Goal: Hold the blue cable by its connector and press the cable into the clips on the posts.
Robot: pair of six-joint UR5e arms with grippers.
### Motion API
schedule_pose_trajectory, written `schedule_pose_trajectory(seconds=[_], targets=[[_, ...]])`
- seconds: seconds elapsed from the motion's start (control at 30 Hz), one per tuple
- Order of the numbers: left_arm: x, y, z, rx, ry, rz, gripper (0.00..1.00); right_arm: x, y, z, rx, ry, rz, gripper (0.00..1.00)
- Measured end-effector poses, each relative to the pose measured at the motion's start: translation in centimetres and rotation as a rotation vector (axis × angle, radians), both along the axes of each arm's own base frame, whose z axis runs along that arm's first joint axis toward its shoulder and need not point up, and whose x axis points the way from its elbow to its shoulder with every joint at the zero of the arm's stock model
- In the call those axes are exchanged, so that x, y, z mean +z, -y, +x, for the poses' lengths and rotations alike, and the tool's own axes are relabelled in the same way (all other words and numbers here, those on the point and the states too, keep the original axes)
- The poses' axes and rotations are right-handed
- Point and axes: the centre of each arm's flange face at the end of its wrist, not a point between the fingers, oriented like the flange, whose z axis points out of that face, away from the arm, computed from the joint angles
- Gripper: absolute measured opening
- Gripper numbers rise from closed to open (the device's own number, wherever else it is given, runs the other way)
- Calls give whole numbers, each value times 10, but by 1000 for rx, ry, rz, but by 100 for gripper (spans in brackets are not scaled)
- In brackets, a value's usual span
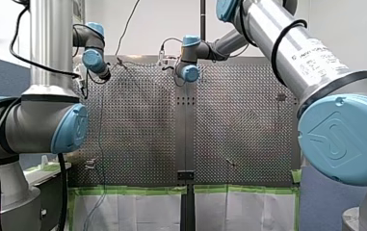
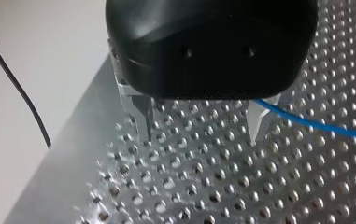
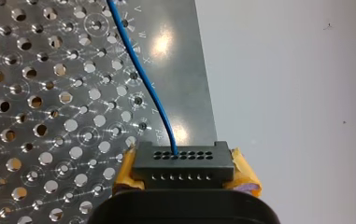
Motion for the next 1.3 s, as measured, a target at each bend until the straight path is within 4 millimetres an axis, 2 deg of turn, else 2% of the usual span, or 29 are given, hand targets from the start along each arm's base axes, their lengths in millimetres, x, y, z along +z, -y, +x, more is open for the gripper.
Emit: schedule_pose_trajectory(seconds=[0.67, 1.0, 1.3], targets=[[62, 22, -69, -87, -7, 39, 99, -1, 1, 0, -1, 0, 1, 0], [74, 47, -114, -165, -39, 46, 99, -1, 2, -1, -1, -2, 2, 0], [71, 56, -131, -173, -112, 101, 99, -2, 2, -1, -1, -1, 2, 0]])
